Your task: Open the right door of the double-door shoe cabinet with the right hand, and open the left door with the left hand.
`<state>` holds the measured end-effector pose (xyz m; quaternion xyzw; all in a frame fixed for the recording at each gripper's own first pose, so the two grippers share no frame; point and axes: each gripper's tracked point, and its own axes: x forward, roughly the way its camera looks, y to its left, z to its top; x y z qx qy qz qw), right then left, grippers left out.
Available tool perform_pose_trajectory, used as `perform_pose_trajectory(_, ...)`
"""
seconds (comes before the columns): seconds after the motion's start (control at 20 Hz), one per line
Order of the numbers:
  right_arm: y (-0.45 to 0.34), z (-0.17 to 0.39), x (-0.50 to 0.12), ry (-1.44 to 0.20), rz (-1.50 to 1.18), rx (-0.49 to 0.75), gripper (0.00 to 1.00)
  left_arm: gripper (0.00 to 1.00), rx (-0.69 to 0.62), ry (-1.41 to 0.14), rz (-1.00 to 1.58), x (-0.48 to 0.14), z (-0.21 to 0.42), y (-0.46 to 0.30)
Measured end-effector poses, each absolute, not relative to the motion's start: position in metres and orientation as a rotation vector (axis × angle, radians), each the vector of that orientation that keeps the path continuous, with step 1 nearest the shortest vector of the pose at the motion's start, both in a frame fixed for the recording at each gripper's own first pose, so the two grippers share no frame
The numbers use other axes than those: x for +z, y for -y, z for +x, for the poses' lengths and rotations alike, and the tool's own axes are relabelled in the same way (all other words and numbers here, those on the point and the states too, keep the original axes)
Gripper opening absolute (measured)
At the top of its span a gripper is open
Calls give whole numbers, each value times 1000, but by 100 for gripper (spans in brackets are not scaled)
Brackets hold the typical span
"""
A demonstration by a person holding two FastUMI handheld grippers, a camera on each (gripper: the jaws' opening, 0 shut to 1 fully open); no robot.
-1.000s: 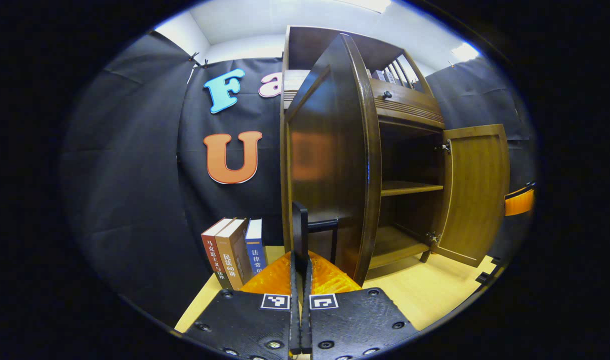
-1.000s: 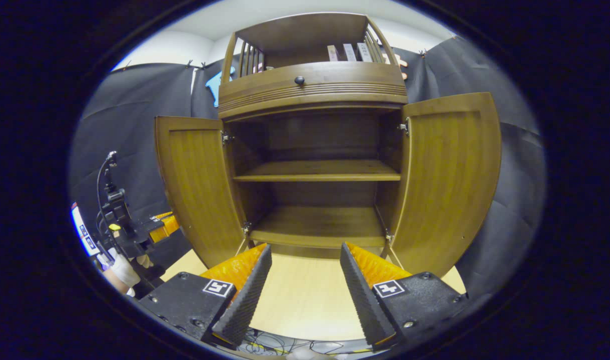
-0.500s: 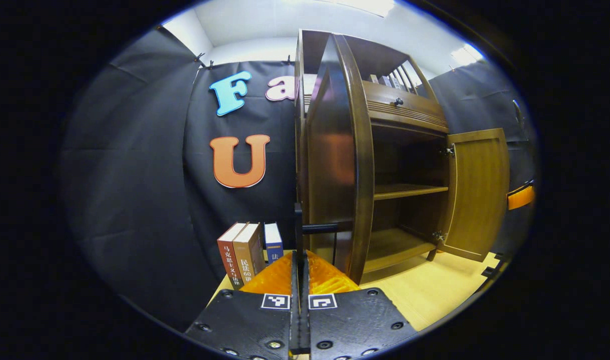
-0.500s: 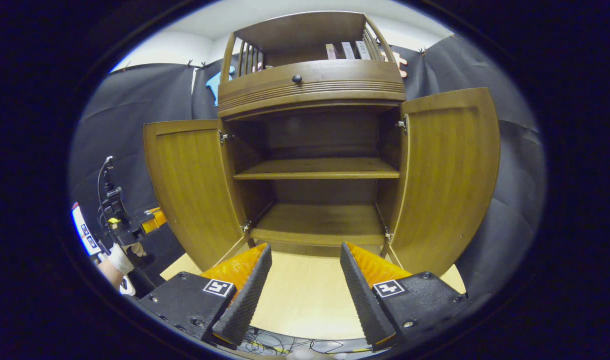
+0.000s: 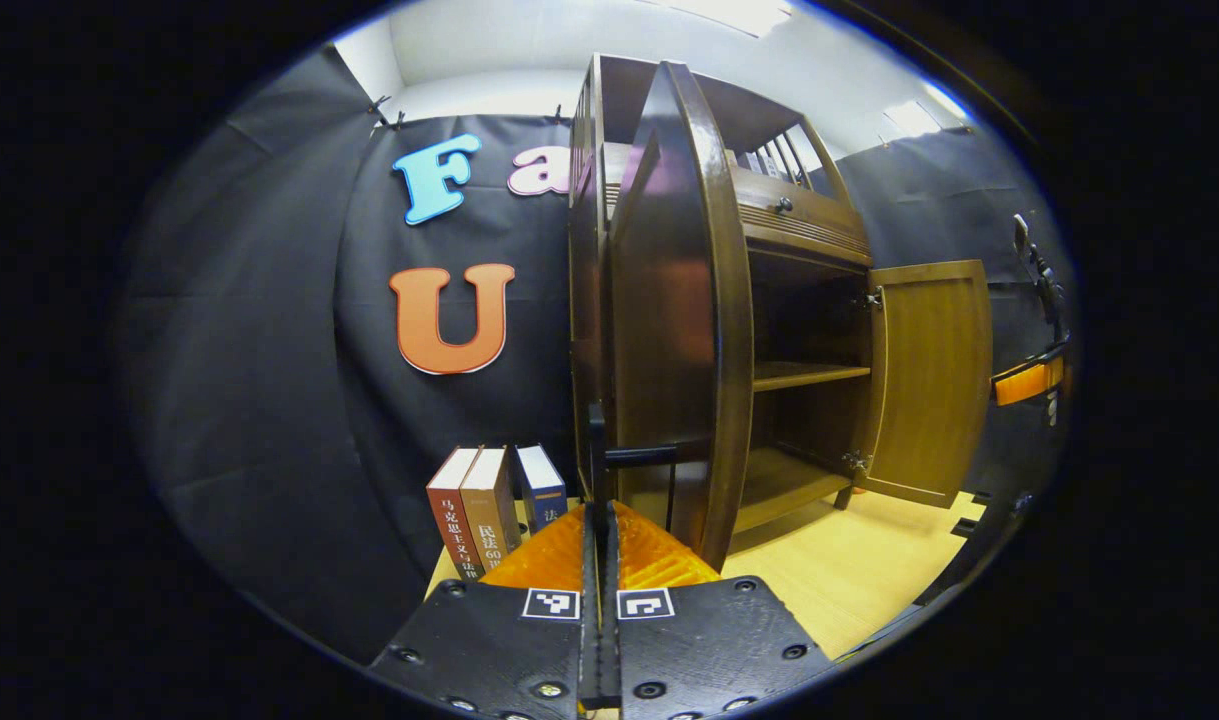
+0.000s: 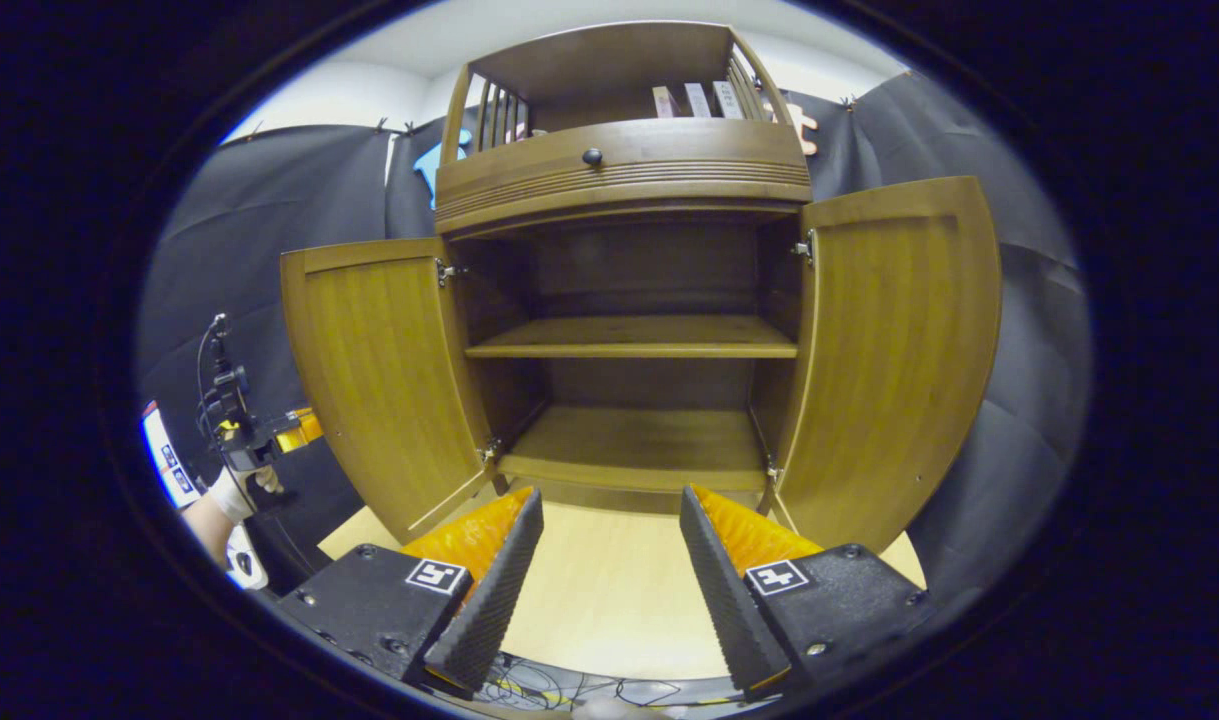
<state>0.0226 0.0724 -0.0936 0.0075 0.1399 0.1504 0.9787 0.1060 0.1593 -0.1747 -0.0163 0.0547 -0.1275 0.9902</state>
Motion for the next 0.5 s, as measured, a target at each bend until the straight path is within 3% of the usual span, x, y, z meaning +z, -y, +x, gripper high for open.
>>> perform_pose_trajectory(0.2,-71,24,-91,-281,0,306,87,1,-308,-109,-43,-174,106,-157)
perform_pose_trajectory(0.25,-70,23,-91,-279,-2,307,87,13,-306,-112,-46,-175,107,-159)
perform_pose_trajectory(0.3,-70,24,-91,-279,-4,305,87,4,-298,-118,-42,-175,105,-160)
perform_pose_trajectory(0.4,-68,24,-90,-278,-3,305,87,5,-292,-118,-8,-175,102,-161)
perform_pose_trajectory(0.5,-68,24,-92,-277,-5,303,90,29,-292,-143,-5,-183,93,-162)
